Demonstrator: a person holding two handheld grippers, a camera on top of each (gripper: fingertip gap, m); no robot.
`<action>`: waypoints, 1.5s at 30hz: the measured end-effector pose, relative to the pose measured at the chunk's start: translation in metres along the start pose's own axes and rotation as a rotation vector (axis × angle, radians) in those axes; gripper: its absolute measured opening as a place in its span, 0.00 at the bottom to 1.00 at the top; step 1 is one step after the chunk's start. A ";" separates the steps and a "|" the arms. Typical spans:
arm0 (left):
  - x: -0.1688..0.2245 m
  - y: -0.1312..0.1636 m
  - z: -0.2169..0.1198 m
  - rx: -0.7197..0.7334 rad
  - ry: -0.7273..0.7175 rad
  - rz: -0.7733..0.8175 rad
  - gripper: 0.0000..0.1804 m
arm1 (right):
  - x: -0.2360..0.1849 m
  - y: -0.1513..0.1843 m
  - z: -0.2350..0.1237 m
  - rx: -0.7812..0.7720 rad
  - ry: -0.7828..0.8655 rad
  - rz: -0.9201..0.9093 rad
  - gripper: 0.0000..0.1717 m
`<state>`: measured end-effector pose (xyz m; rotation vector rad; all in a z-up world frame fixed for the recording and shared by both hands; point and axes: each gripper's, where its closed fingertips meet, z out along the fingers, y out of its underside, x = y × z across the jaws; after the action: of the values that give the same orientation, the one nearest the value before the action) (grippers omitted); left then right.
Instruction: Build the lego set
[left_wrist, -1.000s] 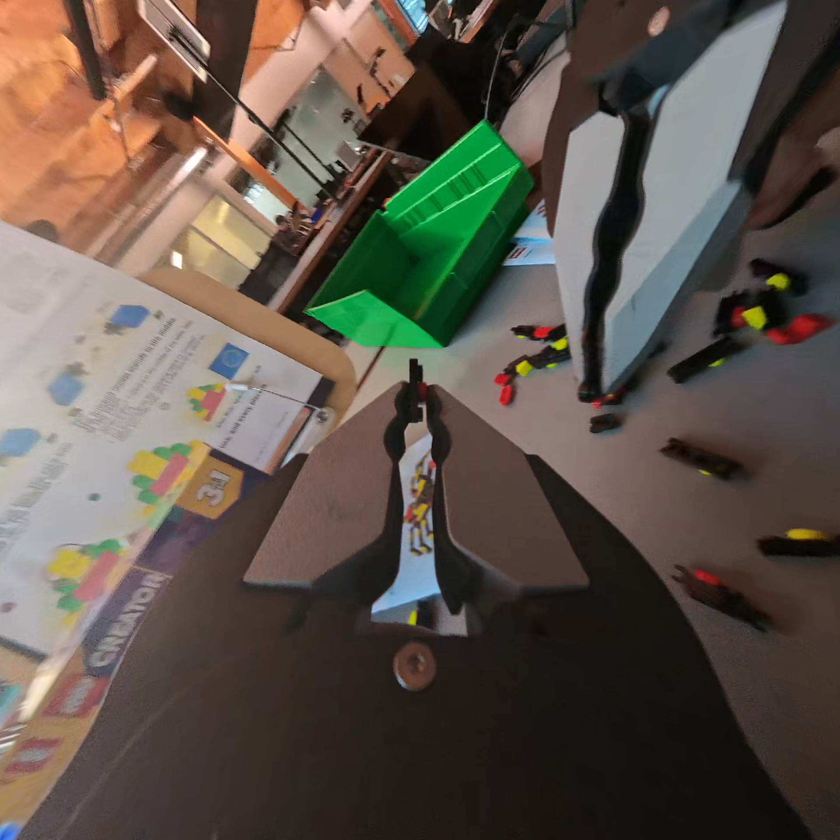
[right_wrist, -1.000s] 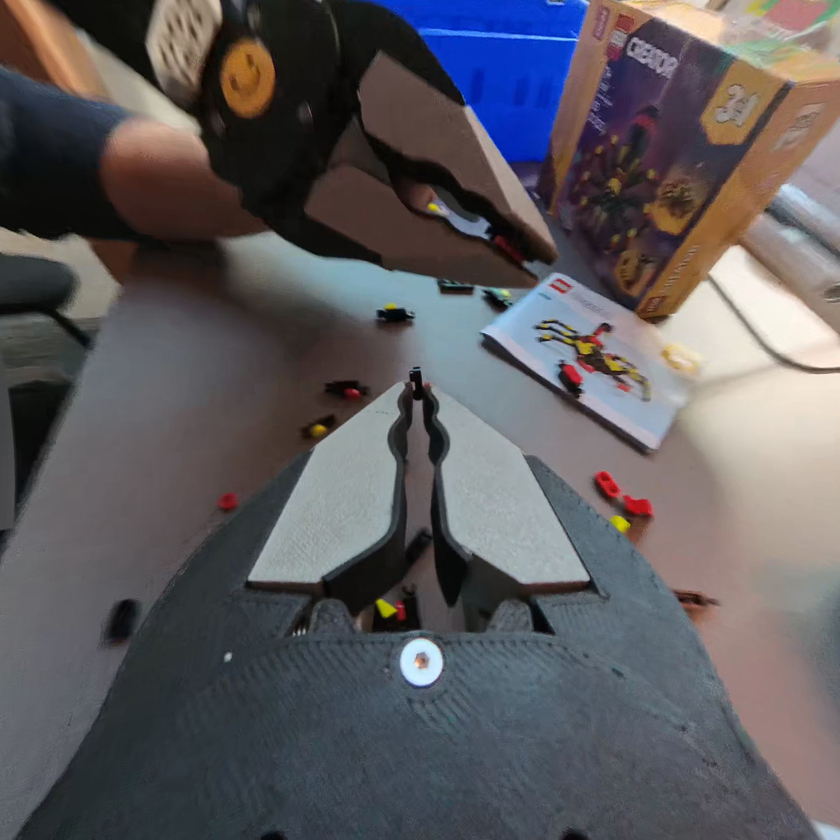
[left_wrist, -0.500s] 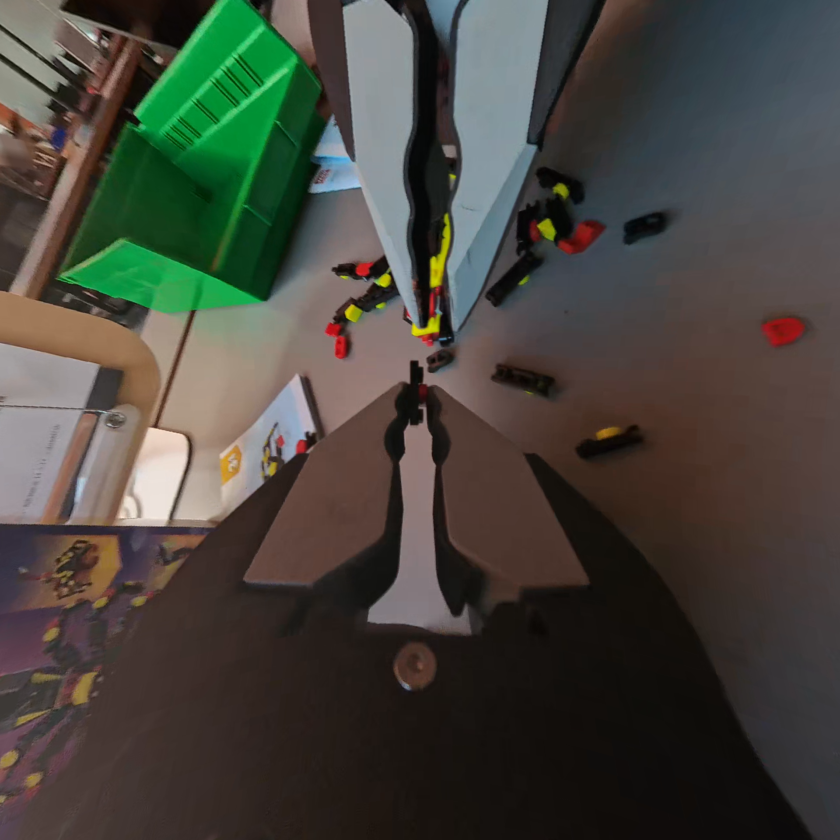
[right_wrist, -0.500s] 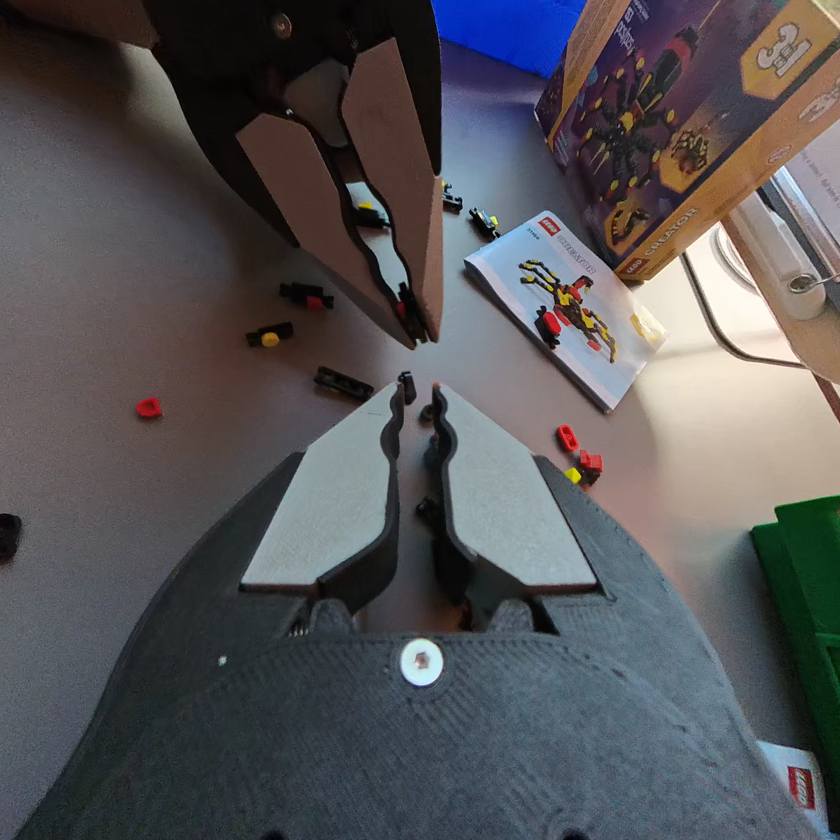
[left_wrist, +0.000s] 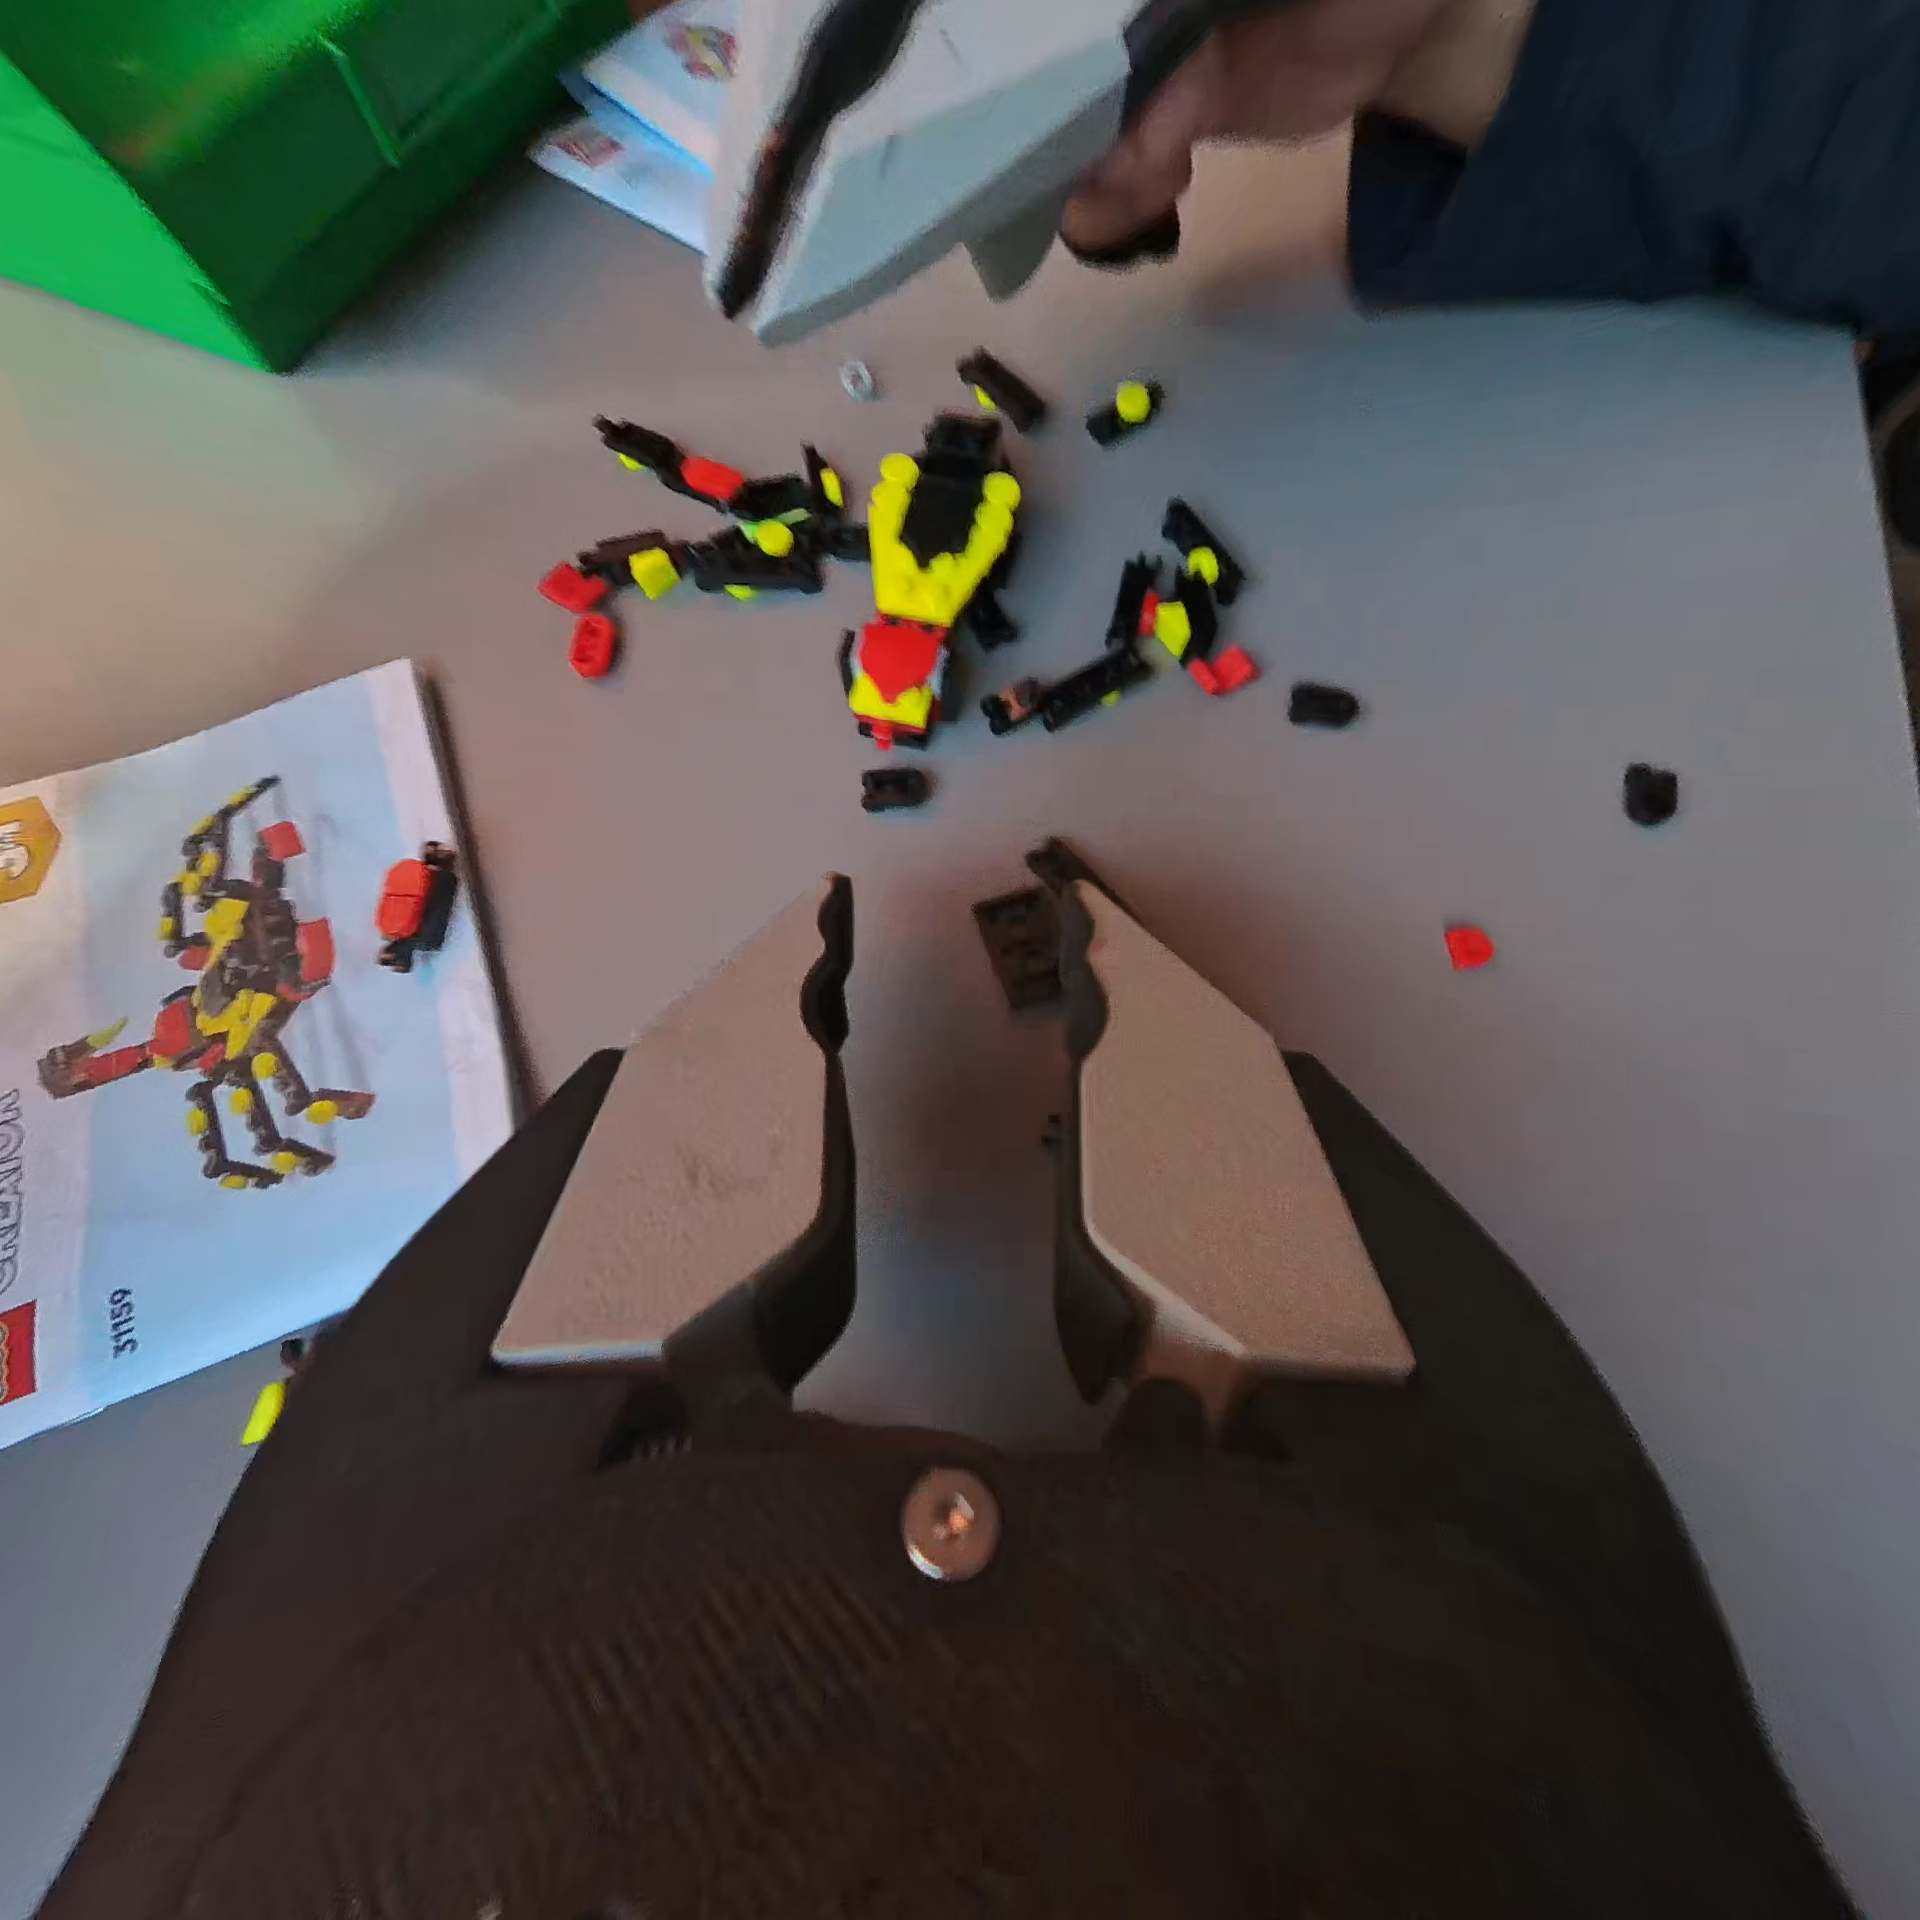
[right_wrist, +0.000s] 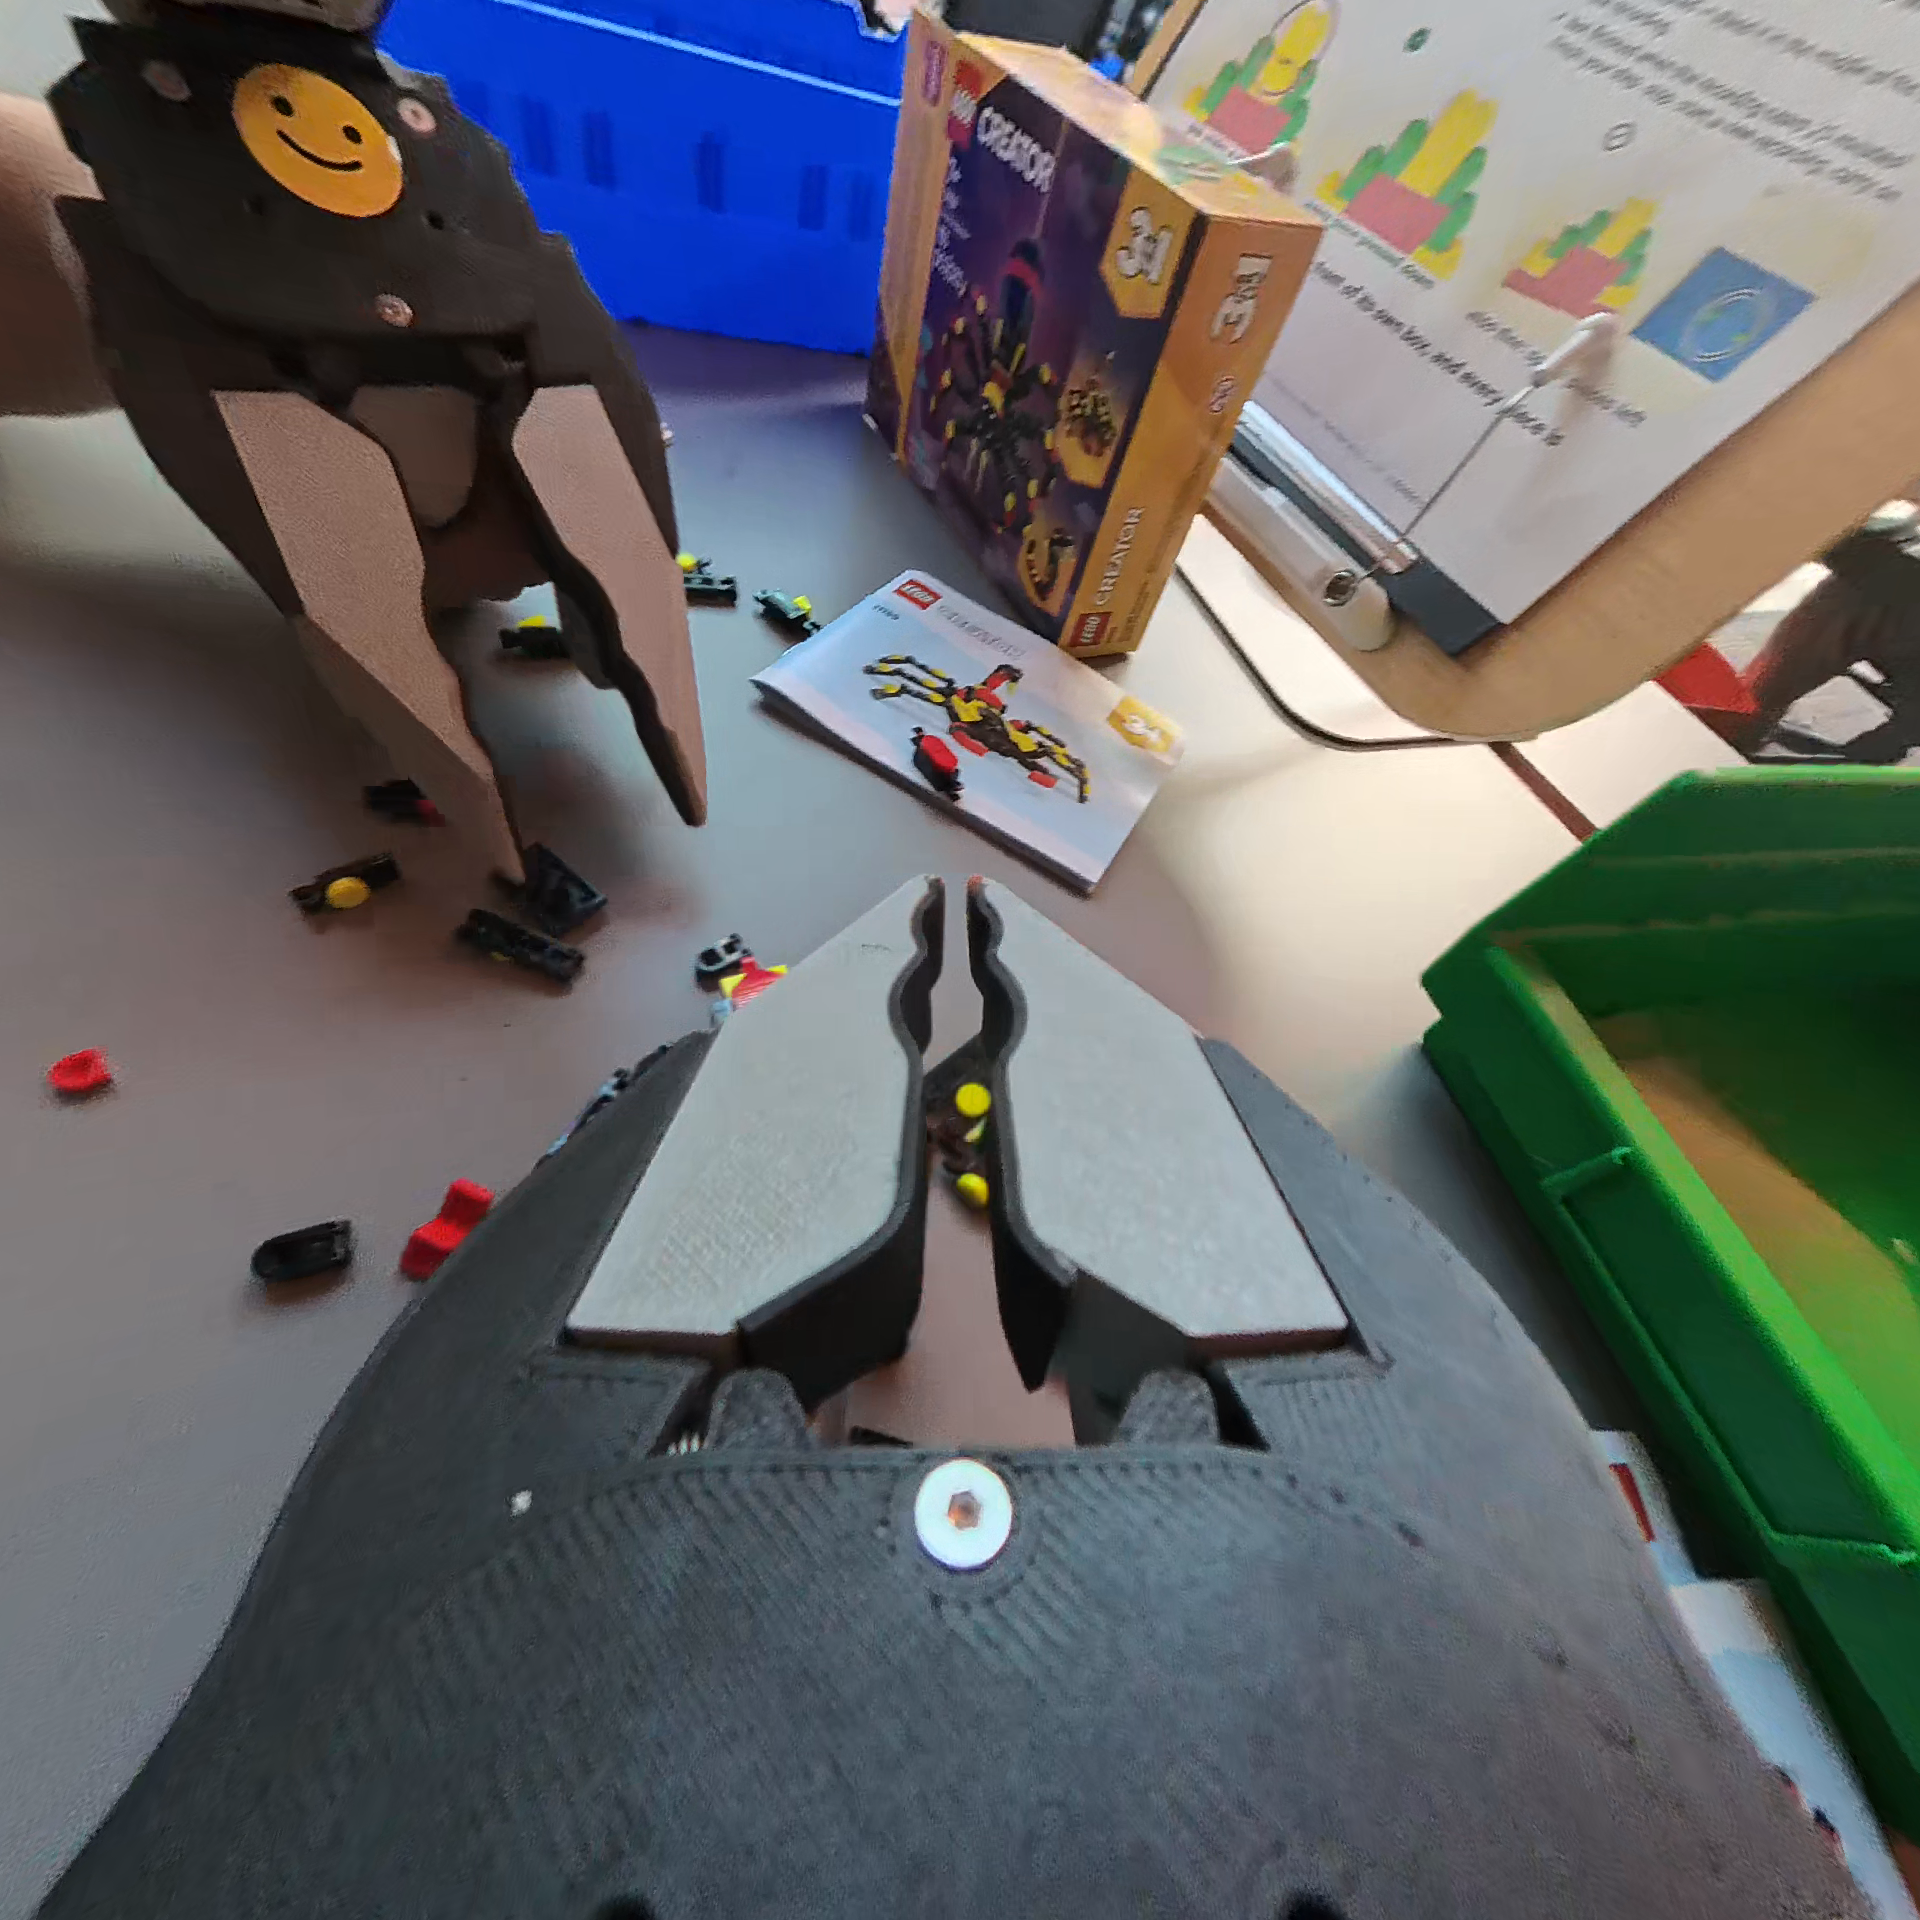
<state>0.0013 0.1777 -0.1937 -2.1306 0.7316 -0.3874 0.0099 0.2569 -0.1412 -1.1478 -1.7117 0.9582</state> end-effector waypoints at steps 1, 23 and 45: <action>-0.005 -0.005 -0.003 0.037 -0.015 -0.022 0.21 | 0.005 0.000 -0.001 0.015 0.025 0.001 0.00; -0.051 -0.025 -0.020 0.199 -0.242 -0.037 0.15 | 0.053 0.017 -0.023 0.099 0.157 0.222 0.03; -0.062 -0.023 -0.030 0.218 -0.307 -0.030 0.13 | -0.020 0.052 -0.107 -0.079 0.379 0.334 0.09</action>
<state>-0.0542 0.2095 -0.1586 -1.9384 0.4590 -0.1422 0.1290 0.2676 -0.1551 -1.5897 -1.2863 0.8072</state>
